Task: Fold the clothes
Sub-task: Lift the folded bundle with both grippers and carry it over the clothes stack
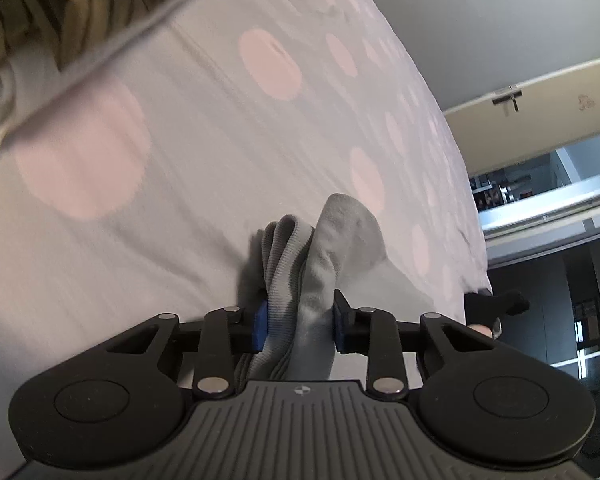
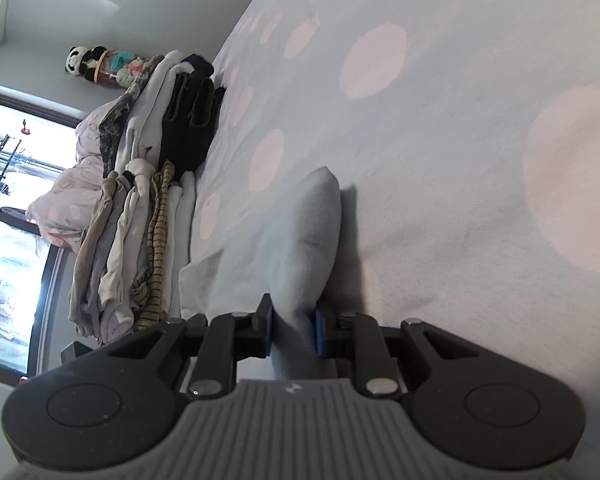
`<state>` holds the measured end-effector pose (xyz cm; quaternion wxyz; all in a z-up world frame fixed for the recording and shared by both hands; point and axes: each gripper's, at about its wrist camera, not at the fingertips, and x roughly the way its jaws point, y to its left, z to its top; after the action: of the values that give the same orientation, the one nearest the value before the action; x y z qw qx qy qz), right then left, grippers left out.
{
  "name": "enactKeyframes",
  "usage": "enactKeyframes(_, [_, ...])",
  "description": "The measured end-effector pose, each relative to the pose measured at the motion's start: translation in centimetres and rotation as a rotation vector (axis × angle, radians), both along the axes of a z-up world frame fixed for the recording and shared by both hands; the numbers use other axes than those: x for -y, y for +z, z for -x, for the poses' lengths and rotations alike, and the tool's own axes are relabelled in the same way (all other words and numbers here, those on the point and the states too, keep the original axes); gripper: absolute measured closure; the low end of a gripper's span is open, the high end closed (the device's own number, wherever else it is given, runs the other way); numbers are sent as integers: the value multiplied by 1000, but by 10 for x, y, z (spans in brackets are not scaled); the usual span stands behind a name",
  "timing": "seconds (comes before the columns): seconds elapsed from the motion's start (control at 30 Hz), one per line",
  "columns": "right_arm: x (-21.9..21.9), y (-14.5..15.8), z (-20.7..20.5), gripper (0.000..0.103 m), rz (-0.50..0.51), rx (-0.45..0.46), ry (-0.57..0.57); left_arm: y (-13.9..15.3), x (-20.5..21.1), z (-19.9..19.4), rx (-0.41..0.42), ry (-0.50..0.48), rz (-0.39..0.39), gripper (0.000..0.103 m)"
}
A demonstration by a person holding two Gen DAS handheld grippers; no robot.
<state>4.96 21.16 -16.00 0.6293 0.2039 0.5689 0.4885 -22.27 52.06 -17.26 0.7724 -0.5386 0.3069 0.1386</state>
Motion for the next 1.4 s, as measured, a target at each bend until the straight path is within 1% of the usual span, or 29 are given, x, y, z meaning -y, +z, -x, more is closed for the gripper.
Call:
enactKeyframes(0.17, [19, 13, -3, 82, -15, -4, -41, 10, 24, 1, 15, 11, -62, 71])
enactKeyframes(0.23, [24, 23, 0, 82, -28, 14, -43, 19, 32, 4, 21, 18, -99, 71])
enactKeyframes(0.33, [28, 42, 7, 83, -62, 39, -35, 38, 41, 15, 59, 43, -143, 71])
enactKeyframes(0.43, [28, 66, 15, 83, -105, 72, -17, 64, 48, 29, 88, 79, -193, 72])
enactKeyframes(0.5, [25, 84, 20, 83, -133, 89, 1, 86, 49, 38, 106, 101, -233, 72])
enactKeyframes(0.63, [6, 123, 31, 83, -207, 104, 49, 146, 40, 58, 133, 133, -333, 72])
enactKeyframes(0.8, [-44, 175, 50, 83, -254, 102, 141, 227, 9, 90, 80, 148, -484, 71])
enactKeyframes(1.0, [-128, 229, 84, 84, -320, 102, 257, 309, -42, 111, -22, 214, -614, 71])
enactKeyframes(1.03, [-142, 236, 90, 84, -330, 100, 269, 318, -49, 112, -40, 224, -630, 71])
enactKeyframes(1.1, [-171, 246, 99, 84, -344, 101, 283, 333, -63, 114, -76, 245, -664, 71])
enactKeyframes(1.17, [-199, 253, 105, 84, -353, 101, 281, 341, -78, 113, -107, 258, -692, 71])
enactKeyframes(1.23, [-223, 250, 106, 84, -348, 77, 273, 344, -89, 108, -142, 257, -740, 71])
enactKeyframes(1.3, [-246, 244, 108, 84, -338, 54, 267, 343, -103, 102, -177, 249, -764, 71])
enactKeyframes(1.4, [-275, 233, 111, 84, -310, 57, 272, 332, -129, 93, -233, 236, -765, 71])
